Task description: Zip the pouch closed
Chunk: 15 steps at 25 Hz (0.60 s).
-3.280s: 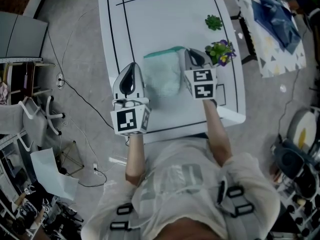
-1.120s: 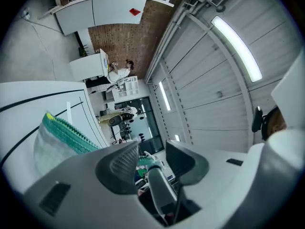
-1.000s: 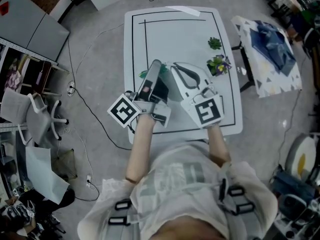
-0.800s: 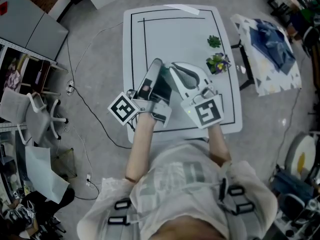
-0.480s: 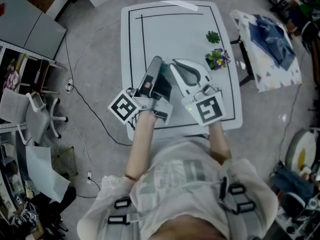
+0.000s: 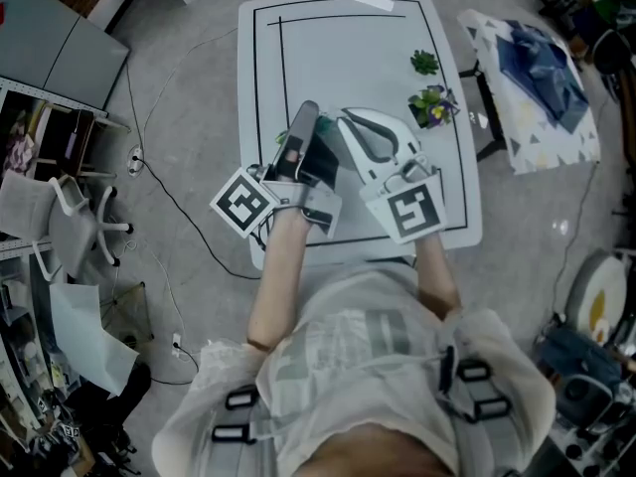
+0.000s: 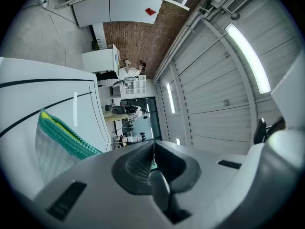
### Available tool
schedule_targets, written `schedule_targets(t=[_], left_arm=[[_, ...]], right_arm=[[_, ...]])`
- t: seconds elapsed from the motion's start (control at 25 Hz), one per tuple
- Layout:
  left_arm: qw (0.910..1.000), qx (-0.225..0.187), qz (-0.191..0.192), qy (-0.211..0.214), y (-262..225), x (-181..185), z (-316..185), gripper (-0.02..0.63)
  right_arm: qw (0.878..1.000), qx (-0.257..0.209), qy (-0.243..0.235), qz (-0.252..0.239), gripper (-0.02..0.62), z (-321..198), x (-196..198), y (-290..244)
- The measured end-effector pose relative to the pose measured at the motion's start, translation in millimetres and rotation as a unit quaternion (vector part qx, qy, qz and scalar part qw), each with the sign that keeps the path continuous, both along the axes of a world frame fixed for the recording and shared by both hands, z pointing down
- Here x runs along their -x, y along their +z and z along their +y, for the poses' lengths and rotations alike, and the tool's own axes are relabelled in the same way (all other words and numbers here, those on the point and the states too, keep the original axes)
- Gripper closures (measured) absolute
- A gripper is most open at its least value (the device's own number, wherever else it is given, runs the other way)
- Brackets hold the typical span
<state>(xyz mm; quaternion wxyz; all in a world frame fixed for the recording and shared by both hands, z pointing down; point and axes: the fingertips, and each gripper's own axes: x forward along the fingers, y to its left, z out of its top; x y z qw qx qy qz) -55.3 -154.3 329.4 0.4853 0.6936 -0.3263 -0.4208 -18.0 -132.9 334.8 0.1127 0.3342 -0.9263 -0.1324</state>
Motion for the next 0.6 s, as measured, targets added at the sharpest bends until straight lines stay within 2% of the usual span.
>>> schedule_targets(t=[0.32, 0.6], left_arm=[[0.9989, -0.003, -0.046, -0.007, 2.2, -3.5, 1.8, 0.600], [0.9968, 0.005, -0.080, -0.007, 10.0, -5.4, 3.3, 0.600]], right_arm=[[1.000, -0.014, 0.019, 0.017, 0.582, 1.0, -3.5, 0.5], [0.999, -0.023, 0.022, -0.005, 0.584, 0.8, -5.1, -6.2]])
